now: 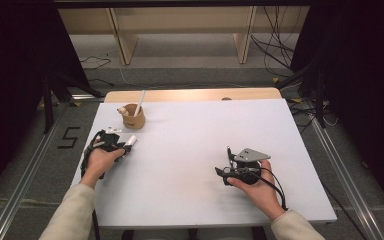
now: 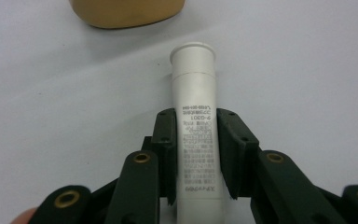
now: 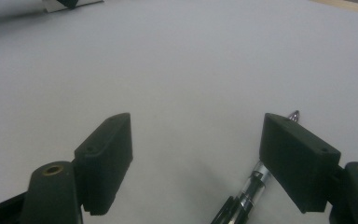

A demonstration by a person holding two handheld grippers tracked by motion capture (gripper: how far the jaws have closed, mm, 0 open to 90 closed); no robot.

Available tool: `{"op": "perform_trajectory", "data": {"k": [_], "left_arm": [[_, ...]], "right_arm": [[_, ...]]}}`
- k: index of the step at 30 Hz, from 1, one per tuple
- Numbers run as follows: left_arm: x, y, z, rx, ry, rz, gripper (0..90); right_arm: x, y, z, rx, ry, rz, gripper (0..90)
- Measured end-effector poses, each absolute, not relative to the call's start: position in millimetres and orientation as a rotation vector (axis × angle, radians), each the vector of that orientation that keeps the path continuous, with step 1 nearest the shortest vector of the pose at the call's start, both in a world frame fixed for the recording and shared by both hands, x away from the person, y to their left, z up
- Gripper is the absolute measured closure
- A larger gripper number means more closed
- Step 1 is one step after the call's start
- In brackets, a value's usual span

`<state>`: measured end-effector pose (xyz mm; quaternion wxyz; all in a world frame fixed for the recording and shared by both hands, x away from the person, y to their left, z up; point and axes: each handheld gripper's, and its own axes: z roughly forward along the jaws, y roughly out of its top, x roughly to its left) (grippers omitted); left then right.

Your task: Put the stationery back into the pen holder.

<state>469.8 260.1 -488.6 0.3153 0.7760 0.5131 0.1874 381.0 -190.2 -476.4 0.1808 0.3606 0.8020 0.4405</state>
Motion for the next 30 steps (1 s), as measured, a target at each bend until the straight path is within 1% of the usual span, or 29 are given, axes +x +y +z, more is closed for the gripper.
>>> {"op": "perform_trajectory", "data": {"k": [12,20,25,30], "left_arm": [[468,258,-488,2.013,1.361,0.488,70.4],[462,252,-479,1.97,1.314,0.51,70.4],[452,240,-474,1.909,1.265,0.516,70.3],[436,218,-467,1.858,1.186,0.522,70.3]], "right_arm": [[381,-190,-477,1.019,2.264,1.244,26.0],[382,-190,-476,1.027,2.256,1.252,26.1],[383,-188,-475,1.025,2.254,1.267,26.1],[385,-184,-472,1.036,2.244,1.301,26.8]]}}
